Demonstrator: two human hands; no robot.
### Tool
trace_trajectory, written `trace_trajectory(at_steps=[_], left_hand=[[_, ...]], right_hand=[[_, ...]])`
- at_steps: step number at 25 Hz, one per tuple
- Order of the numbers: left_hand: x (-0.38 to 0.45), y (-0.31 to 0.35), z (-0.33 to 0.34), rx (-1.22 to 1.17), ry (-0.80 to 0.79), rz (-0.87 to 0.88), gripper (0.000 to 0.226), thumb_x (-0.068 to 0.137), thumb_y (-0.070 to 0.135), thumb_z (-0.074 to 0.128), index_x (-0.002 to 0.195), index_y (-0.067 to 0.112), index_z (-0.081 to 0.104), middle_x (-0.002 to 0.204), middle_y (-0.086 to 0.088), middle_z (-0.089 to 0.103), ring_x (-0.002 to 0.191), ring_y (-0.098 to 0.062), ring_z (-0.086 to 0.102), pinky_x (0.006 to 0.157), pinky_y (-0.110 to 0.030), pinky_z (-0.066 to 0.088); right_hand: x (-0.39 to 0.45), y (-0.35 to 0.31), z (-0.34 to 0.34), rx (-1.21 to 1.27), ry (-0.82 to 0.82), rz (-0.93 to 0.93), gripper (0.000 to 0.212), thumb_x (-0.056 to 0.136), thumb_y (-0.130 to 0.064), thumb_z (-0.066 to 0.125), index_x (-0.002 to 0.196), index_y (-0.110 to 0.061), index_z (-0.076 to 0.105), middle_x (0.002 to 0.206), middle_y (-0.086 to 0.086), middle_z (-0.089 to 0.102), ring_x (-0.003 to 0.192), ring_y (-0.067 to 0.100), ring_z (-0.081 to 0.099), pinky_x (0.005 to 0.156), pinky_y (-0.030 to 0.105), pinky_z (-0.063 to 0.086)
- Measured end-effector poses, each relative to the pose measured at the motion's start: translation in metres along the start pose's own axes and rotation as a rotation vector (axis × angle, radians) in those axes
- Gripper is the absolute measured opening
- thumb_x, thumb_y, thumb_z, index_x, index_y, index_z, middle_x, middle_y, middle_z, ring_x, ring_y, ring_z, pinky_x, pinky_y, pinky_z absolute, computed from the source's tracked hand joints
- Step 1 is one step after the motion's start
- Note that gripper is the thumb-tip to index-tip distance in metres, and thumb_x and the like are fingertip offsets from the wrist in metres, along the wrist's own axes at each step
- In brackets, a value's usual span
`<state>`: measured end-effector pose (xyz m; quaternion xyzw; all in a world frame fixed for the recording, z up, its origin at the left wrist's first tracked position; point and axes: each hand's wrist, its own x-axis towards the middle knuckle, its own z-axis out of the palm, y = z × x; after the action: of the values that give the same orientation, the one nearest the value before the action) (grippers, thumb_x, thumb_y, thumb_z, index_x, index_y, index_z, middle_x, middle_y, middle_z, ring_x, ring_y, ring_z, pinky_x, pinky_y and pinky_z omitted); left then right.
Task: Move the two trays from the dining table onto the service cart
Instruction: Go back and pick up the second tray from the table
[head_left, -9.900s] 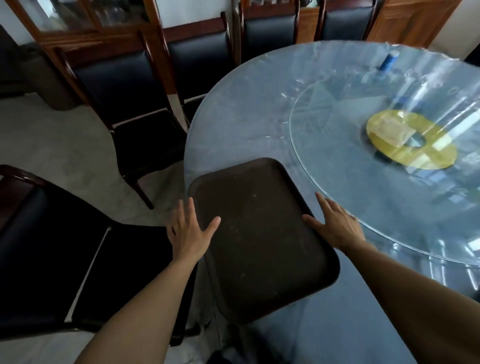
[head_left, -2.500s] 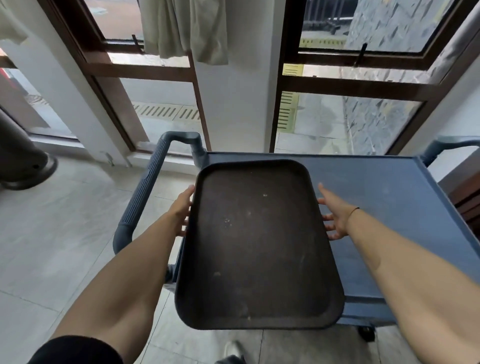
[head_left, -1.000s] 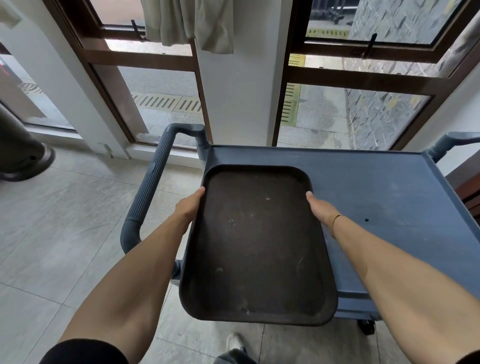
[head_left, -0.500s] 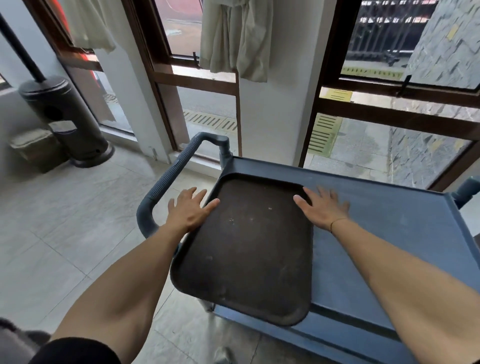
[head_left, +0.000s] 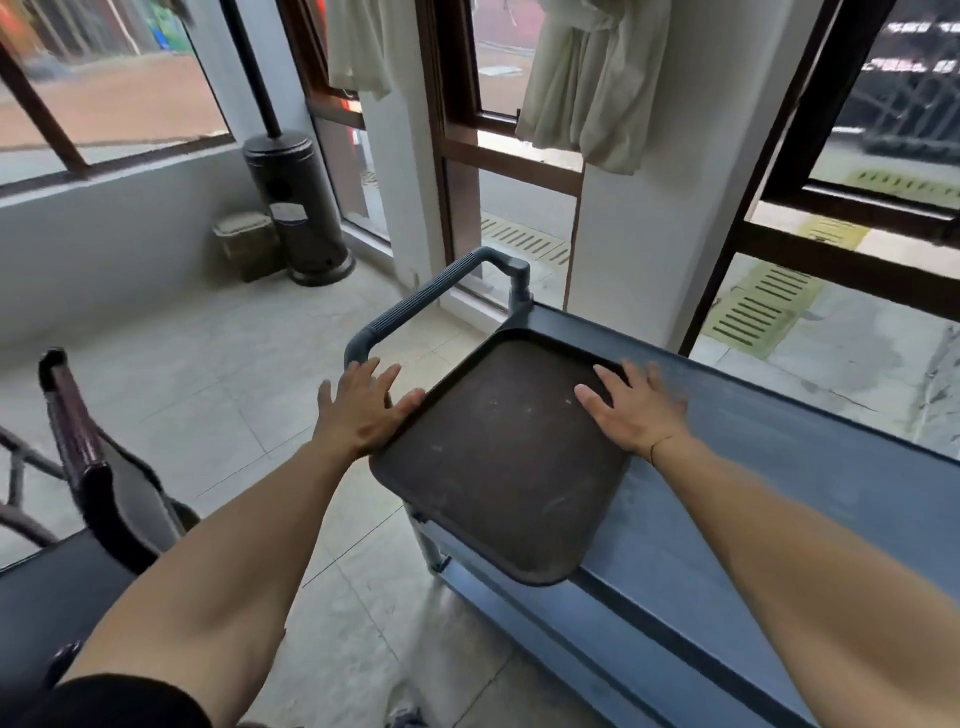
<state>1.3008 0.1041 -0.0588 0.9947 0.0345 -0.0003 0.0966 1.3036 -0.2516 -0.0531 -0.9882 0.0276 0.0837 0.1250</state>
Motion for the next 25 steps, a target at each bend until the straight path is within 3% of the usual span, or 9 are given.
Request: trace_trajectory(at_steps=[7, 12, 16, 21, 25], left_hand=[[-0.087, -0.084, -0.028, -0.015, 0.054, -0.233, 0.084, 0.085, 0.081, 0.016, 0.155, 0.035, 0.025, 0.166, 0.004, 0.011, 0.152, -0.019, -0.001, 0.119, -0.055, -0.003], [-0.18, -0.173, -0.053, 0.016, 0.115, -0.443, 0.084, 0.086, 0.081, 0.02, 0.154, 0.033, 0.028, 0.166, 0.003, 0.016, 0.152, -0.021, 0.004, 0.119, -0.057, 0.004], [-0.272, -0.232, -0.067, 0.058, 0.156, -0.578, 0.081, 0.088, 0.078, 0.021, 0.154, 0.031, 0.029, 0.165, -0.001, 0.018, 0.151, -0.024, 0.009, 0.117, -0.057, 0.008], [-0.389, -0.294, -0.073, -0.007, 0.19, -0.778, 0.081, 0.087, 0.079, 0.022, 0.154, 0.034, 0.025, 0.166, 0.003, 0.012, 0.152, -0.02, 0.004, 0.117, -0.056, 0.002], [-0.483, -0.329, -0.079, -0.032, 0.251, -0.9, 0.077, 0.089, 0.076, 0.025, 0.152, 0.034, 0.031, 0.164, 0.003, 0.018, 0.15, -0.016, 0.006, 0.118, -0.057, 0.003]], right_hand=[[-0.013, -0.095, 0.016, 0.02, -0.037, -0.239, 0.073, 0.091, -0.075, 0.017, 0.154, -0.039, 0.021, 0.166, -0.001, 0.006, 0.151, 0.026, -0.011, 0.117, 0.062, -0.003], [-0.044, -0.201, 0.037, -0.02, -0.064, -0.471, 0.067, 0.094, -0.07, 0.023, 0.153, -0.039, 0.022, 0.166, 0.0, 0.006, 0.151, 0.028, -0.009, 0.116, 0.064, -0.001], [-0.094, -0.285, 0.067, -0.072, -0.081, -0.675, 0.073, 0.091, -0.074, 0.017, 0.155, -0.037, 0.021, 0.166, 0.0, 0.006, 0.151, 0.028, -0.008, 0.116, 0.063, 0.0], [-0.173, -0.368, 0.104, -0.089, -0.117, -0.812, 0.073, 0.091, -0.074, 0.017, 0.154, -0.037, 0.022, 0.166, -0.001, 0.007, 0.151, 0.027, -0.006, 0.117, 0.06, 0.003], [-0.238, -0.424, 0.132, -0.097, -0.16, -0.934, 0.073, 0.09, -0.074, 0.019, 0.154, -0.038, 0.023, 0.166, -0.001, 0.008, 0.151, 0.025, -0.008, 0.117, 0.061, 0.002]])
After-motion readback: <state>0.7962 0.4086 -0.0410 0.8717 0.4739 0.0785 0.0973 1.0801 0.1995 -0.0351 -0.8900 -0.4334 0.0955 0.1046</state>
